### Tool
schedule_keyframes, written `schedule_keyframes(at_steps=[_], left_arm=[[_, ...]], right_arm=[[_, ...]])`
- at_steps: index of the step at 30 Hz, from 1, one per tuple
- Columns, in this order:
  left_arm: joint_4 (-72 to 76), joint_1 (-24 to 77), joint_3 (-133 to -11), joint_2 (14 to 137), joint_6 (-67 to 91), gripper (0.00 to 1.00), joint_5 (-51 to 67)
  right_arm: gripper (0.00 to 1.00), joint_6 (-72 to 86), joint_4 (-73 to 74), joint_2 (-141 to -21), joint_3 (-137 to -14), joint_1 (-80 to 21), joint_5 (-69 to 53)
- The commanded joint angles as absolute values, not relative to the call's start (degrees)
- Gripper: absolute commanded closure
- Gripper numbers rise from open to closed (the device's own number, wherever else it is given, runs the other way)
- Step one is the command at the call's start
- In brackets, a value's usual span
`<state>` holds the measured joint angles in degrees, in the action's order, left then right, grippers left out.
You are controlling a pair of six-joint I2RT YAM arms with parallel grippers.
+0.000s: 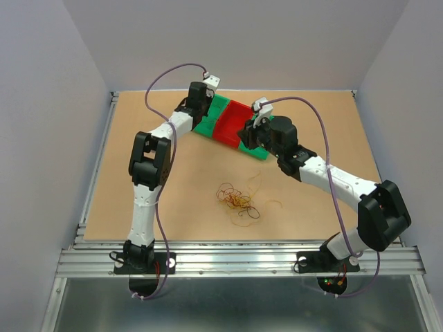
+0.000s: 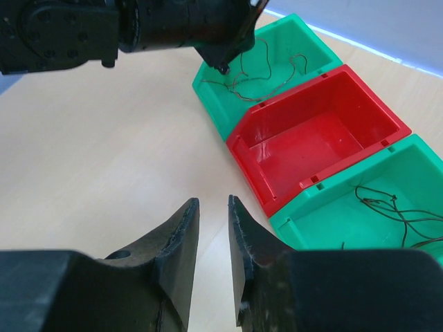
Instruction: Untangle the cables
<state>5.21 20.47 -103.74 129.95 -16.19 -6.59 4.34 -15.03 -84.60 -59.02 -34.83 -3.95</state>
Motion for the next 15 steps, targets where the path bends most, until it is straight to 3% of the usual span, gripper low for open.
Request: schedule_keyframes(at_steps=[1, 15], left_arm=[[1.8, 18.1, -109.1, 130.9, -11.1, 1.0, -5.5], [-1.2, 18.6, -108.9, 130.9, -11.2, 1.0, -0.5]], right_arm=[[0.71, 5.0, -18.6, -82.9, -58.0, -34.1, -2.2], [0.71, 4.9, -18.6, -83.7, -58.2, -33.7, -3.1]])
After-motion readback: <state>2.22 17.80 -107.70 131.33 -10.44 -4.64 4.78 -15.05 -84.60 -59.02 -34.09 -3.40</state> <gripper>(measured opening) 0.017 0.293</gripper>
